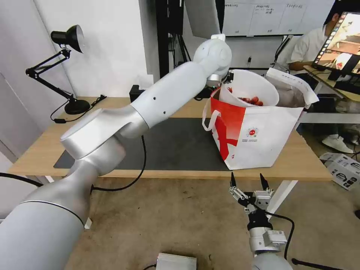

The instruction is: Pick up the trash from the table and place it into the takeout bag.

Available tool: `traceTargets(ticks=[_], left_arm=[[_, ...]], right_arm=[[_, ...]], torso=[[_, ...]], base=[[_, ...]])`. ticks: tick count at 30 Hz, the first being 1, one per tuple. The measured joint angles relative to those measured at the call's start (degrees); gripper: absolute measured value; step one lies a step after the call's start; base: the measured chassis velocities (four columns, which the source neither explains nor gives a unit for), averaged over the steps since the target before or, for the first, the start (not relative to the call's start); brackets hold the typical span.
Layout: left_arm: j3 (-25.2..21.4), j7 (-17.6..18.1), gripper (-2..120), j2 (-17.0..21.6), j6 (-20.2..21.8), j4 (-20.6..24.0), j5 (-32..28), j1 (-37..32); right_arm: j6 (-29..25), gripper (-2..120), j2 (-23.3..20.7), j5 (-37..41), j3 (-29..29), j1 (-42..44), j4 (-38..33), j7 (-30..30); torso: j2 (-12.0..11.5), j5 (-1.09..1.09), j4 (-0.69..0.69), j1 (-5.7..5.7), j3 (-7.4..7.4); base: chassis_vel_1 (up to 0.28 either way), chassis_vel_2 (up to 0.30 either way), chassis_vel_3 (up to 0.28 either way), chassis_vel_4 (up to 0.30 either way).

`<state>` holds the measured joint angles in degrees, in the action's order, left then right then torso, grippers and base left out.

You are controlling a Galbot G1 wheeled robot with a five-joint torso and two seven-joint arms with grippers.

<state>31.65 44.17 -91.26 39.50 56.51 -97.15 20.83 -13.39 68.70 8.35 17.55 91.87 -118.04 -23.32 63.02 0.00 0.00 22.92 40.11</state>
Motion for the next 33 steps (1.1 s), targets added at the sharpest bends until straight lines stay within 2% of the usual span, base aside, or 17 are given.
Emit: traceTargets(ticks=[4,5,6,9,11,13,14,16,20,21,22,25,26,28,29,32,33], left_arm=[[0.6,0.1,1,0.0,0.2,1.8,-0.3,-0.5],[0.6,0.2,6,0.0,0.2,2.1,-0.4,-0.5],[0.6,0.2,6,0.0,0.2,2.1,-0.4,-0.5],[0.9,0.2,21,0.4,0.2,3.5,-0.3,-0.5],[1.3,0.3,23,0.7,0.2,4.0,-0.3,-0.5],[2.4,0.5,35,1.6,0.2,5.4,0.0,-0.5],[2.4,0.5,35,1.6,0.2,5.4,0.0,-0.5],[2.9,0.5,43,2.4,-0.1,6.4,1.1,-0.6],[2.2,0.0,53,3.0,-0.8,7.0,3.1,-0.5],[1.0,-0.9,64,3.6,-1.5,7.4,4.7,0.0],[1.0,-0.9,64,3.6,-1.5,7.4,4.7,0.0],[-3.6,-3.2,78,7.1,-3.5,9.8,6.9,2.5],[-3.6,-3.2,78,7.1,-3.5,9.8,6.9,2.5],[-6.0,-4.1,88,9.9,-4.0,12.1,7.7,3.4],[-6.0,-4.1,88,9.9,-4.0,12.1,7.7,3.4],[-6.0,-7.4,99,16.5,-5.3,17.3,13.2,3.4],[-6.0,-7.4,99,16.5,-5.3,17.3,13.2,3.4]], right_arm=[[0.0,98,0.0,0.0,0.0,-0.4,0.4,-0.1],[0.0,98,0.0,0.0,0.0,-0.4,0.4,-0.1],[0.0,98,0.0,0.0,0.0,-0.4,0.4,-0.1],[0.0,98,0.1,0.0,0.0,-0.4,0.6,-0.1],[0.0,98,0.2,0.0,0.0,-0.4,0.6,-0.1],[0.0,98,0.2,0.0,-0.1,-0.4,0.5,-0.1],[0.0,98,0.2,0.0,-0.1,-0.4,0.5,-0.1],[0.0,98,0.2,0.0,-0.1,-0.3,0.3,-0.1],[0.0,98,0.2,0.0,-0.1,-0.2,0.1,-0.1],[0.0,98,0.3,-0.1,-0.1,-0.1,0.0,0.0],[0.0,98,0.3,-0.1,-0.1,-0.1,0.0,0.0],[0.1,98,0.5,-0.2,-0.3,0.1,-0.3,0.0],[0.1,98,0.5,-0.2,-0.3,0.1,-0.3,0.0],[0.1,98,0.5,-0.2,-0.3,0.2,-0.5,0.1],[0.1,98,0.5,-0.2,-0.3,0.2,-0.5,0.1],[0.3,99,0.4,-0.2,-0.1,0.4,-1.2,0.1],[0.3,99,0.4,-0.2,-0.1,0.4,-1.2,0.1]], torso=[[0.0,0.0,0.0,0.0,0.0],[0.0,0.0,0.0,0.0,0.0],[0.0,0.0,0.0,0.0,0.0],[0.0,0.0,0.0,0.0,0.0],[0.0,0.0,0.0,0.0,0.0],[0.0,0.0,0.0,0.0,0.0],[0.0,0.0,0.0,0.0,0.0],[0.0,0.0,0.0,0.0,0.0],[0.0,0.0,0.0,0.0,0.0],[0.0,0.0,-0.01,0.0,0.0],[0.0,0.0,-0.01,0.0,0.0],[0.0,-0.01,0.0,0.0,0.0],[0.0,-0.01,0.0,0.0,0.0],[0.0,-0.02,0.0,0.0,-0.01],[0.0,-0.02,0.0,0.0,-0.01],[0.0,-0.01,-0.03,-0.01,-0.01],[0.0,-0.01,-0.03,-0.01,-0.01]], base=[[0.0,0.0,0.0,0.0],[0.0,0.0,0.0,0.0],[0.0,0.0,0.0,0.0],[0.0,0.0,0.0,0.0],[0.0,0.0,0.0,0.0],[0.0,0.0,0.0,0.0],[0.0,0.0,0.0,0.0],[0.0,0.0,0.0,0.0],[0.0,0.0,0.0,0.0],[0.0,0.0,0.0,0.0],[0.0,0.0,0.0,0.0],[0.0,0.0,0.0,0.0],[0.0,0.0,0.0,0.0],[0.0,0.0,0.0,0.0],[0.0,0.0,0.0,0.0],[0.0,0.0,0.0,0.0],[0.0,0.0,0.0,0.0]])
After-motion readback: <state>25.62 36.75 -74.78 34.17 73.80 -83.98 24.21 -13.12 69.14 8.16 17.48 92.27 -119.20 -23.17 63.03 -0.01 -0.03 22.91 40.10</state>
